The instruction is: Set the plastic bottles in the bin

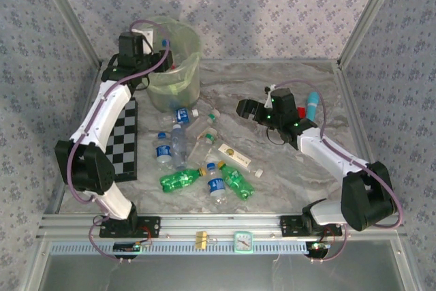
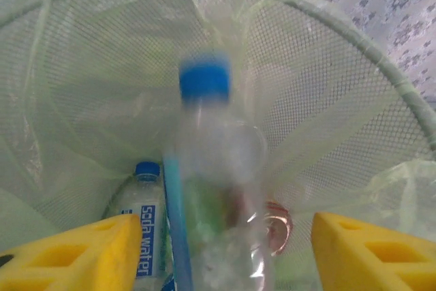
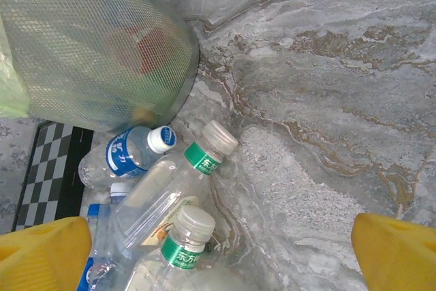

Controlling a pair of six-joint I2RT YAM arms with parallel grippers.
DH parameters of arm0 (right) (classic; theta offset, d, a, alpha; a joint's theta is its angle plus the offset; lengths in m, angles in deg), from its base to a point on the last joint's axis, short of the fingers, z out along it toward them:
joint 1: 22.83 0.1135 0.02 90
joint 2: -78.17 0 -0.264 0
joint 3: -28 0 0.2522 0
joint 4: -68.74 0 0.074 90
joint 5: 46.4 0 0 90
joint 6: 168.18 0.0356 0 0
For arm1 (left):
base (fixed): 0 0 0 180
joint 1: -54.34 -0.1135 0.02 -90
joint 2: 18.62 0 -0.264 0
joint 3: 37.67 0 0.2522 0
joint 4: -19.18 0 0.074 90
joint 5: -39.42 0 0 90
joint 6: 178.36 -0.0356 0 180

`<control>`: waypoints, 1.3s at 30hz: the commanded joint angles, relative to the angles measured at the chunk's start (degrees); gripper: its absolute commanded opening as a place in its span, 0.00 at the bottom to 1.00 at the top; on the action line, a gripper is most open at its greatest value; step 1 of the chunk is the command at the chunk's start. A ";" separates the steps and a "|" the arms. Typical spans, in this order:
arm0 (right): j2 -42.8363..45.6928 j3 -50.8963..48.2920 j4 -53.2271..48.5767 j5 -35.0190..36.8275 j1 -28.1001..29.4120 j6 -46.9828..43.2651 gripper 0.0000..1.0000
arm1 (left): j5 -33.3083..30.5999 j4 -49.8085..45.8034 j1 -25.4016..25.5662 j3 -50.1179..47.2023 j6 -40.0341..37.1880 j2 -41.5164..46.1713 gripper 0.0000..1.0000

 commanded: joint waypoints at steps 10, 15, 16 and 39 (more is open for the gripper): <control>-2.70 4.58 -2.36 -2.10 1.40 -4.23 1.00 | 2.04 3.35 -0.21 -2.64 2.80 5.90 0.87; -5.95 8.36 -7.88 -3.31 3.65 -9.07 1.00 | 5.69 8.21 0.18 -8.12 5.44 12.12 0.89; -6.56 9.17 -9.26 -3.26 4.44 -10.24 1.00 | 6.23 9.23 0.38 -9.92 5.97 13.55 0.89; -24.19 29.36 -46.24 10.39 23.43 -33.73 1.00 | 8.02 25.33 5.66 -48.50 26.04 30.74 0.96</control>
